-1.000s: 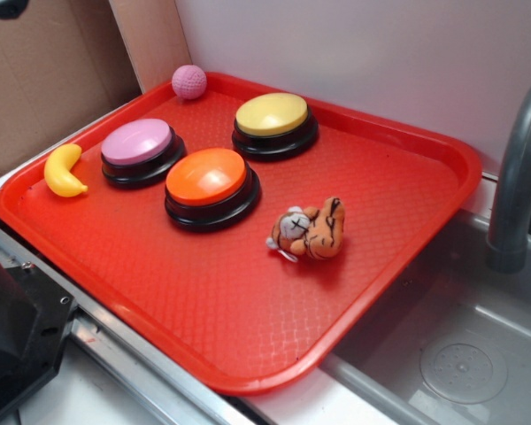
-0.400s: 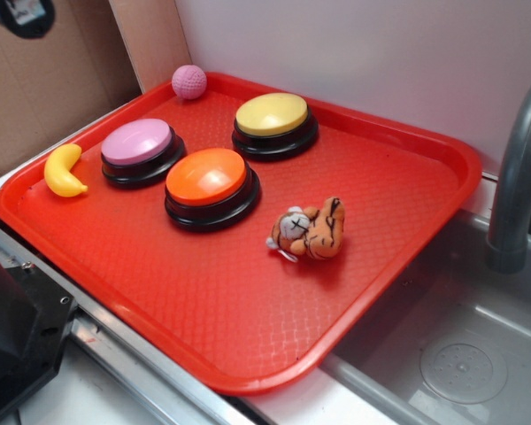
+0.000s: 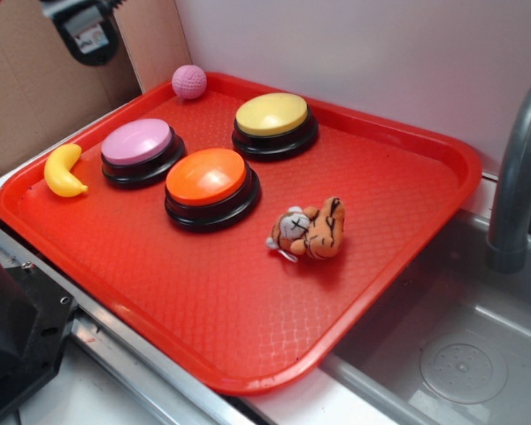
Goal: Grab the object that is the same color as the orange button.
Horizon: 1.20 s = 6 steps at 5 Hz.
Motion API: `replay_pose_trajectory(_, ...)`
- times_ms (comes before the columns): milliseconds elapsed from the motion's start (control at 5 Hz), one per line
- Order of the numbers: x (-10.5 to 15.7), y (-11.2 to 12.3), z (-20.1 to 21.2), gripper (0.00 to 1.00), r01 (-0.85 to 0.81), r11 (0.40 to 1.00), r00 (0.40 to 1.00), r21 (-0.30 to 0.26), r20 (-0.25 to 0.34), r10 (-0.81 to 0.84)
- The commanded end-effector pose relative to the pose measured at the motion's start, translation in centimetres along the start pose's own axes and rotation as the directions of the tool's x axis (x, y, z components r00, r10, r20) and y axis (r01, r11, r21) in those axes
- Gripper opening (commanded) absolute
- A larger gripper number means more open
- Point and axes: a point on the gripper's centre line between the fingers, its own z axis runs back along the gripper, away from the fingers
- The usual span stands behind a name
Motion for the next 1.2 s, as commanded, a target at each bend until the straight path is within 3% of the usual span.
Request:
replay_pose_trajectory(0,4.0,-1.7,-3.8,1.00,0.246,0.968,0.967,-0.049,0.083,-0.242)
replay_pose_trajectory(200,5.2,-3.0,-6.2,1.00,0.398,0.917,0.912,-0.044,0.132,-0.389)
replay_pose_trajectory(400,5.7,-3.4,-8.3,1.00,0.375,0.927,0.921,-0.001,0.114,-0.372)
replay_pose_trajectory(1000,7.1,-3.5,-14.8,1.00,0.417,0.906,0.907,-0.075,0.098,-0.409)
